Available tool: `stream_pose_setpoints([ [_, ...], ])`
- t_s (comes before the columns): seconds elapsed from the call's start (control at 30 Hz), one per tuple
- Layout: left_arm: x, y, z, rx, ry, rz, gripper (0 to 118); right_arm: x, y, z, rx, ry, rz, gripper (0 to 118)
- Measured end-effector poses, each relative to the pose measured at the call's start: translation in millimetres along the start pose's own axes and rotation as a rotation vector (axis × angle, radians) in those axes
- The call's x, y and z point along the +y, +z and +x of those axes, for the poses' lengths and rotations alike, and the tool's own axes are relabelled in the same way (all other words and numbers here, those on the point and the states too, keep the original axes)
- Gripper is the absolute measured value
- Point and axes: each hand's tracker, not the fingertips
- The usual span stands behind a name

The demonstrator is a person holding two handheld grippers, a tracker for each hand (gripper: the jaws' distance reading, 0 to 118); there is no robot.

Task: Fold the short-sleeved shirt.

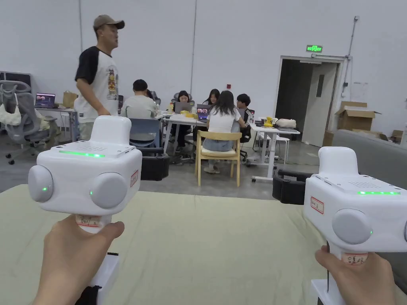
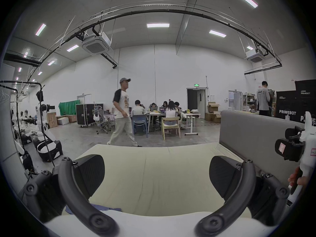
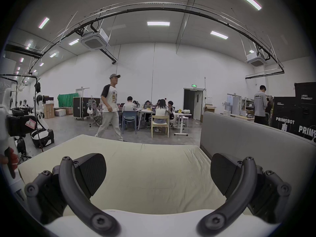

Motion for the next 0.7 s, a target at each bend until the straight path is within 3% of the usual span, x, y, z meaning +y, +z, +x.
stream_pose_setpoints([
  [0.3, -4, -1, -2, -0.016, -0.007, 0.015, 116, -8, -2, 4, 0.018, -0.026, 0.005, 117],
  [0.33, -4, 0, -1, -0.023, -0.035, 0.014, 85, -10, -1, 3, 0.013, -0.01, 0.013, 101],
  [0.37, -4, 1, 1, -0.029, -0.068, 0.027, 32, -11, 1, 2, 0.01, 0.02, 0.021, 61],
  [0.4, -6, 0, 5, -0.021, -0.084, 0.035, 0, -14, 2, 0, 0.004, 0.037, 0.036, 7],
  [0.47, -10, -4, 9, 0.019, -0.079, 0.028, 0, -18, -4, -2, -0.109, 0.059, -0.009, 4],
  [0.5, -12, -4, 7, -0.034, -0.059, 0.022, 0, -20, -6, 0, -0.088, 0.029, -0.004, 4],
  [0.53, -13, -5, 7, -0.065, -0.034, 0.01, 0, -22, -6, 7, 0.002, -0.004, -0.013, 4],
  [0.7, -19, -7, 11, -0.024, -0.073, 0.01, 0, -32, -2, 13, 0.012, -0.002, 0.007, 3],
])
